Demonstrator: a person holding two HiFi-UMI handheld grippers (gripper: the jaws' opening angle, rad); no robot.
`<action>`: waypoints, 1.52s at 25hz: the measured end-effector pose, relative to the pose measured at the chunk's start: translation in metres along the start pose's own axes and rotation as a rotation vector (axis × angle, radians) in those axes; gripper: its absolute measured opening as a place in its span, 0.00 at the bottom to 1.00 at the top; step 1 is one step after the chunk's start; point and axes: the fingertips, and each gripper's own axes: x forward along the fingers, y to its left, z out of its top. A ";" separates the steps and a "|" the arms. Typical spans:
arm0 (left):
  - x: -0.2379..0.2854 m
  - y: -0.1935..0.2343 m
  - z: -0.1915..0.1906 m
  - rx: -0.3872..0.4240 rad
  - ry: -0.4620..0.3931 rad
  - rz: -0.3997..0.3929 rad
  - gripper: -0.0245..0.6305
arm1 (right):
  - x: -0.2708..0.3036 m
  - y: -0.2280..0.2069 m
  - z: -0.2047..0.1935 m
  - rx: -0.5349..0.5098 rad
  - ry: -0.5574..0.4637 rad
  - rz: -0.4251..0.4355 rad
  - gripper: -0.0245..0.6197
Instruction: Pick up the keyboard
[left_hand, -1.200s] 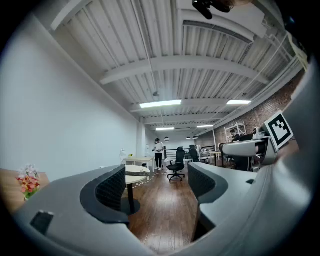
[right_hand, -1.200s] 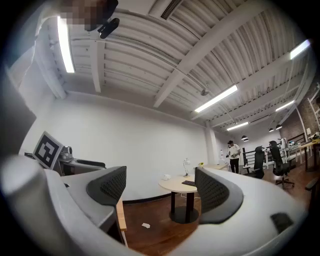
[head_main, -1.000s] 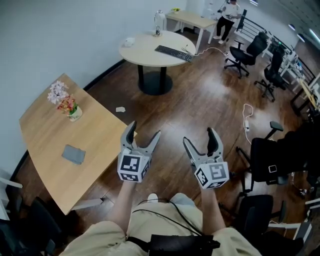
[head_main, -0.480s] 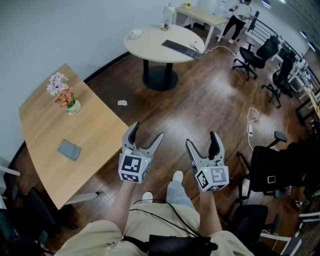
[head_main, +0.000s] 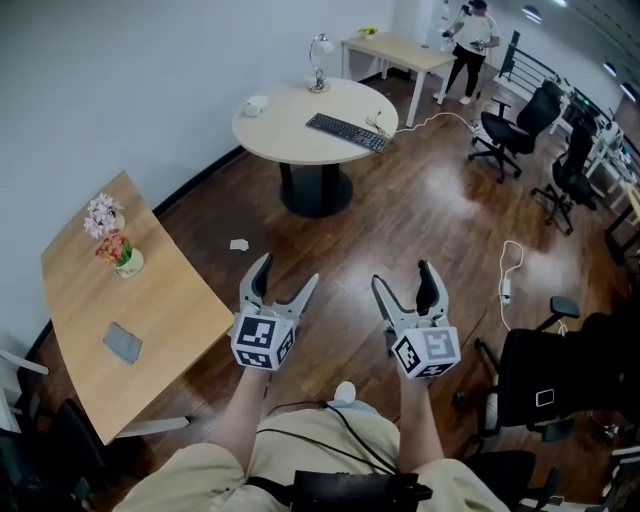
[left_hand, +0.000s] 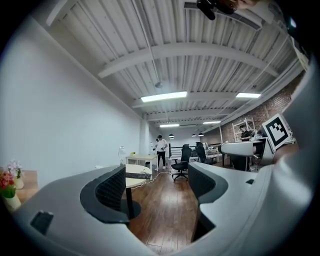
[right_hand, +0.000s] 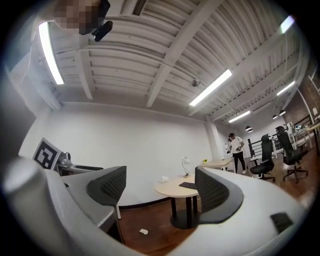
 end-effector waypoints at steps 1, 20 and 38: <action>0.010 -0.007 0.001 0.009 0.001 -0.001 0.60 | 0.002 -0.013 -0.001 0.013 0.000 0.000 0.74; 0.149 0.018 -0.047 -0.006 0.103 -0.039 0.60 | 0.099 -0.092 -0.074 0.095 0.144 -0.008 0.74; 0.352 0.229 -0.007 -0.085 -0.032 -0.039 0.60 | 0.384 -0.101 -0.059 -0.118 0.125 -0.035 0.74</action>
